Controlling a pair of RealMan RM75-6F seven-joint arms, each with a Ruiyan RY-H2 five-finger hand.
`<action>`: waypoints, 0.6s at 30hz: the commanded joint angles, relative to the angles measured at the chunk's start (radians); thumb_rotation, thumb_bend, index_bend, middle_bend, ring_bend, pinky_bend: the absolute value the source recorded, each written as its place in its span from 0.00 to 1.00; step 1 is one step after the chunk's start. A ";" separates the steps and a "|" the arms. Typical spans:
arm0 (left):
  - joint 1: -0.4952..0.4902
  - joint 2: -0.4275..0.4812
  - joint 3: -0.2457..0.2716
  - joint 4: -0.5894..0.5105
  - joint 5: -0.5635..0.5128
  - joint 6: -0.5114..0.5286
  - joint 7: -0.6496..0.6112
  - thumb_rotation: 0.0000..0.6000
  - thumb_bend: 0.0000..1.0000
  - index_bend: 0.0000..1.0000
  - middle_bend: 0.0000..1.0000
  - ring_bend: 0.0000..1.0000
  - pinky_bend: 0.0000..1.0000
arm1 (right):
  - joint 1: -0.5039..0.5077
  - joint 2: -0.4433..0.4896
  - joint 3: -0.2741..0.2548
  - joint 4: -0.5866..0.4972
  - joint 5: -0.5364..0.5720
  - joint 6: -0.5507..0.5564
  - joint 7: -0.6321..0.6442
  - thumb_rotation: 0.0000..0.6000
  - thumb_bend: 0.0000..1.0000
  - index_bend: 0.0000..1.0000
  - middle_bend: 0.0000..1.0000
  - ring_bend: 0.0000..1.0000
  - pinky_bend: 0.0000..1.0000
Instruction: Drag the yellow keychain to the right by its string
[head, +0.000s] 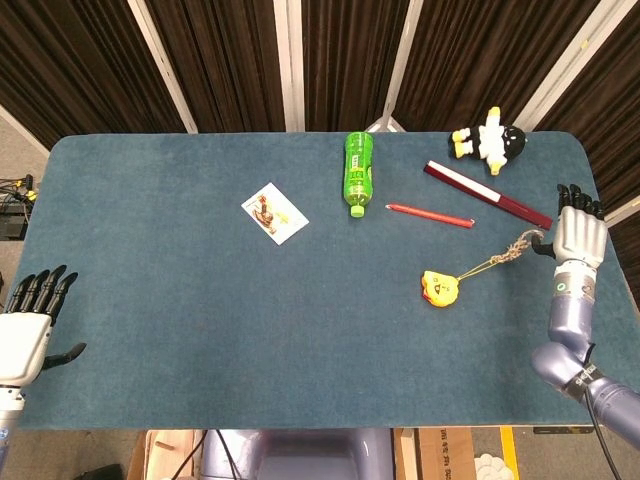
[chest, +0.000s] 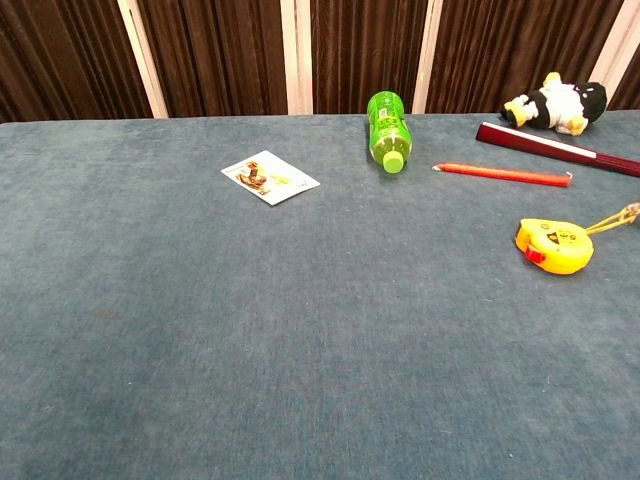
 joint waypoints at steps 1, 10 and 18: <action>0.001 0.002 0.000 -0.001 0.001 0.002 -0.003 1.00 0.00 0.00 0.00 0.00 0.00 | -0.030 0.041 -0.016 -0.070 -0.037 0.037 0.007 1.00 0.23 0.00 0.00 0.00 0.00; 0.011 0.009 0.008 -0.008 0.021 0.024 0.002 1.00 0.00 0.00 0.00 0.00 0.00 | -0.123 0.162 -0.102 -0.238 -0.163 0.096 0.021 1.00 0.16 0.00 0.00 0.00 0.00; 0.038 0.026 0.019 -0.024 0.051 0.076 0.011 1.00 0.00 0.00 0.00 0.00 0.00 | -0.324 0.260 -0.262 -0.483 -0.552 0.313 0.196 1.00 0.16 0.00 0.00 0.00 0.00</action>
